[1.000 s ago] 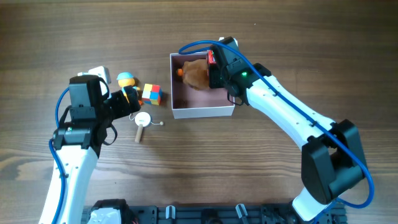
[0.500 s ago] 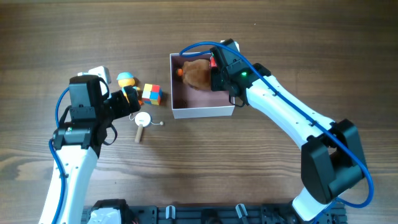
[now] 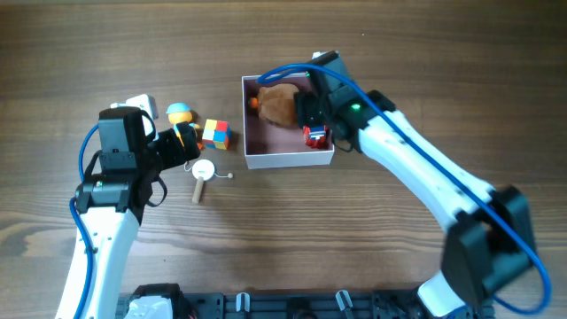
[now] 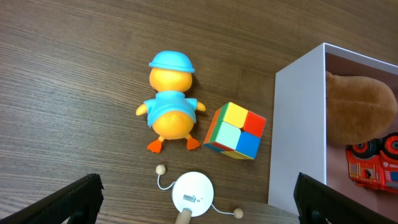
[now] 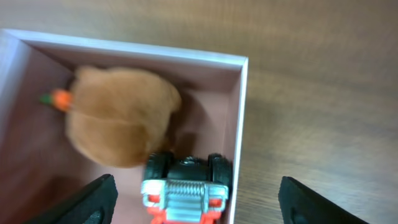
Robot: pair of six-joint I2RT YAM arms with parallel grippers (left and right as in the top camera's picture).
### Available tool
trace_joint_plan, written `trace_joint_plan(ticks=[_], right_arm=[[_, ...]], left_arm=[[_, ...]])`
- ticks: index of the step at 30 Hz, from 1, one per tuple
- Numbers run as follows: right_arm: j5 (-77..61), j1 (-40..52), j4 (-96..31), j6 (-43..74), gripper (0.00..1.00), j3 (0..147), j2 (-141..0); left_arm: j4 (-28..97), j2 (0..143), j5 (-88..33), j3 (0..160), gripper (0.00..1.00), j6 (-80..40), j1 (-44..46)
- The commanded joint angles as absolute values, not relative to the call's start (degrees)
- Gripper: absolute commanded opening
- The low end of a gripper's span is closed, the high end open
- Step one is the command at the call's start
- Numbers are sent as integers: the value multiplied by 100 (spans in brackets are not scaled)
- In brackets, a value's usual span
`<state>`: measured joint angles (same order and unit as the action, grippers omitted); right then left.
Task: Pack container
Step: 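Release the fire truck beside the plush in the box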
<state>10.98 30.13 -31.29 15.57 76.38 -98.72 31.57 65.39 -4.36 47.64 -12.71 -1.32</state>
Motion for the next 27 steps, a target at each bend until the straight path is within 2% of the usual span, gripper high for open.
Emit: trace_joint_plan(ticks=[1,3,4,6,8,12,27], right_arm=[[1028,3037,-3240,1520,74,7802,-9039],[972,3039,-3435,1546,67,7802,-8862],[849,3039,-3658,1682,50,7800,-8814],[722,3037,-3835,1820,34,7789,-8853],[639,3039,-3916,1855,22,7712,-8958],[591,3037,-3981,2112,4,7572,-9279],[375,3037,-3669,2270,4,7570,-10562]], left_arm=[[3157,6571,-421,4875,100,-1153,-167],[3157,6571,-421,4875,100,-1153,-167],[3157,6569,-421,4875,100,-1153,-167],[3157,6571,-421,4875,100,-1153,-167],[3157,6569,-421,4875,100,-1153,-167],[3157,6569,-421,4875,100,-1153,-167],[3157,6569,-421,4875,100,-1153,-167]])
